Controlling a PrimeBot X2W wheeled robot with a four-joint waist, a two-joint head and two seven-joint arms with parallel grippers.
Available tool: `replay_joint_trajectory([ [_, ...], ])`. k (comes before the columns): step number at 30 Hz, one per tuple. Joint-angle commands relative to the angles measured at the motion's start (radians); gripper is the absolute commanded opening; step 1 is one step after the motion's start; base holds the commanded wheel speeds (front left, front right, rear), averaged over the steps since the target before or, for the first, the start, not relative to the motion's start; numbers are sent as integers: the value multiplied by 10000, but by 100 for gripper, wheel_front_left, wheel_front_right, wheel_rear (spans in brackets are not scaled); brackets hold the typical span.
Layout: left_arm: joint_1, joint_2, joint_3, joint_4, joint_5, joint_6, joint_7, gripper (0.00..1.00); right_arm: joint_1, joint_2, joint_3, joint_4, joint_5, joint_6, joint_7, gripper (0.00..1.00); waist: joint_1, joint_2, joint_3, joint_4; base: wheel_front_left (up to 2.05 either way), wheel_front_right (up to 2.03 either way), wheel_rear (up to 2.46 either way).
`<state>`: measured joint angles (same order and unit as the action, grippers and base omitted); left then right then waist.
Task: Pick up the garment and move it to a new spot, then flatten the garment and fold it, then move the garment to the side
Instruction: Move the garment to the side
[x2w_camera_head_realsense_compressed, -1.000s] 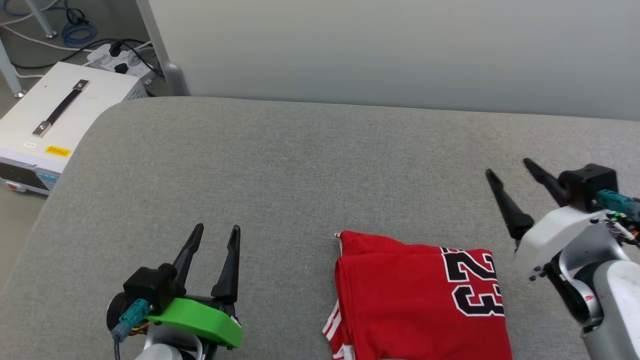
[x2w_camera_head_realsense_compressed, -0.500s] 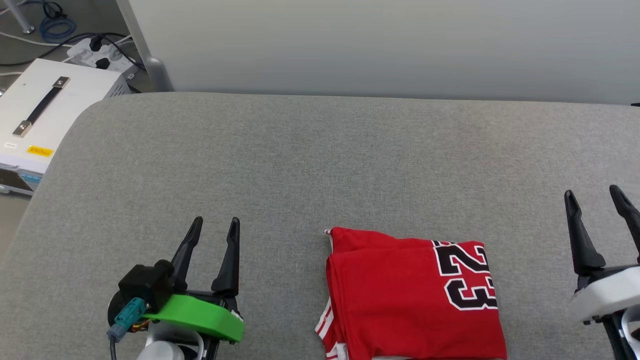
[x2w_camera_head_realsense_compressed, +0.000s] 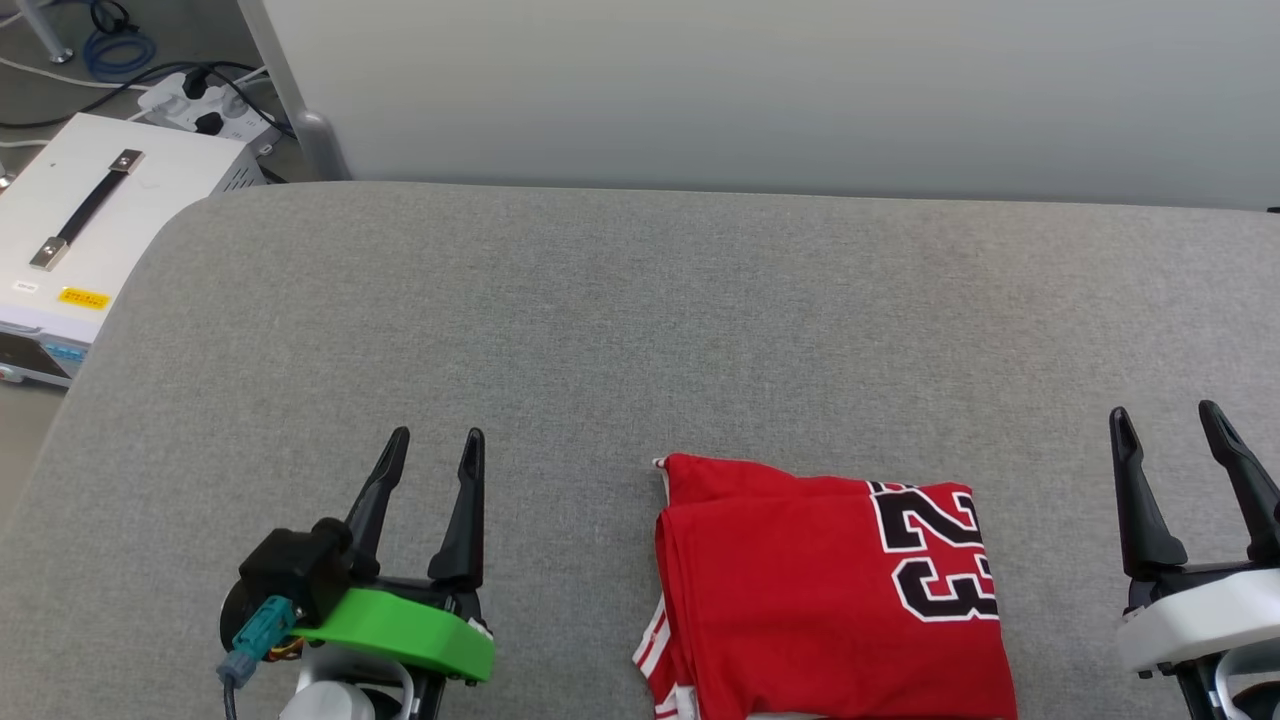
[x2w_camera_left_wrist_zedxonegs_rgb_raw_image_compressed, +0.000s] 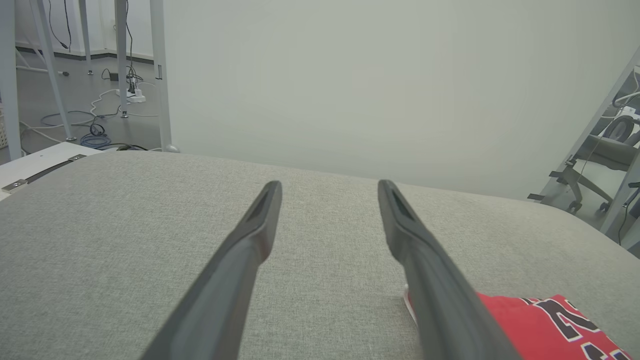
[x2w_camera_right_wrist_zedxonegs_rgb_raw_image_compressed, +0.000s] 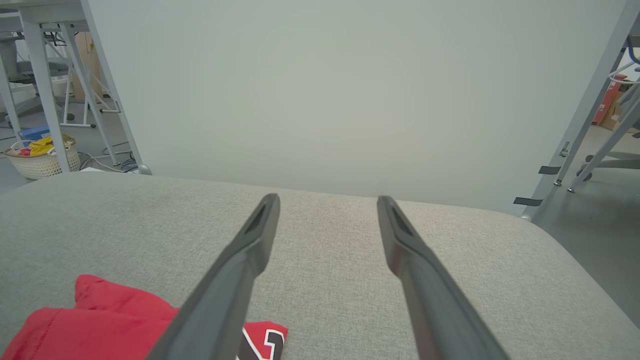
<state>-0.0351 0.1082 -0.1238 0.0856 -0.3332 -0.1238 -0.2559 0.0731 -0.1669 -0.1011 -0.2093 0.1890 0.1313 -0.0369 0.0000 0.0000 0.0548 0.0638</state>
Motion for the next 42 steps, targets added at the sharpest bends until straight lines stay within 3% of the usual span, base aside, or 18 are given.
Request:
replay_joint_trajectory([
  [1, 192, -31, -2, -39, 137, -59, -59, 100, 76, -27, 22, 8, 17, -6, 41, 100, 0, 0, 4, 33, 0, 0, 0],
  [9, 118, -19, -159, -8, 265, -66, -59, 100, 213, -87, 85, 176, 57, -6, 722, 100, 0, 0, 185, 206, 0, 0, 0],
  [15, -42, 8, -334, 28, 279, -67, -59, 100, 290, -116, 345, 531, 305, -6, 2330, 100, 0, 0, 626, 328, 0, 0, 0],
  [24, -531, 14, -591, 148, 227, -68, -59, 100, 196, 82, 738, 1078, 977, -6, 5804, 100, 0, 0, 1482, 668, 0, 0, 0],
  [35, -872, 28, -784, 332, 228, -68, -59, 100, -56, 108, 1334, 1690, 1062, -6, 7234, 100, 0, 0, 1880, 995, 0, 0, 0],
  [36, -888, 29, -797, 359, 227, -68, -59, 100, -56, 67, 1430, 1758, 1072, -6, 7292, 95, 0, 0, 1871, 1006, 0, 0, 0],
  [37, -895, 32, -806, 381, 227, -68, -59, 100, -61, 40, 1485, 1799, 1082, -6, 7314, 46, 0, 0, 1859, 1009, 0, 0, 0],
  [38, -899, 36, -813, 400, 224, -68, -59, 100, -70, 16, 1526, 1829, 1090, -6, 7318, 29, 0, 0, 1843, 1008, 0, 0, 0],
  [39, -898, 40, -816, 421, 215, -68, -59, 100, -88, -24, 1578, 1853, 1075, -6, 7290, 0, 0, 0, 1800, 999, 0, 0, 0],
  [42, -872, 78, -863, 449, 196, -68, -59, 100, -178, -234, 1737, 1843, 977, -6, 7130, 0, 0, 0, 1660, 903, 0, 0, 0],
])
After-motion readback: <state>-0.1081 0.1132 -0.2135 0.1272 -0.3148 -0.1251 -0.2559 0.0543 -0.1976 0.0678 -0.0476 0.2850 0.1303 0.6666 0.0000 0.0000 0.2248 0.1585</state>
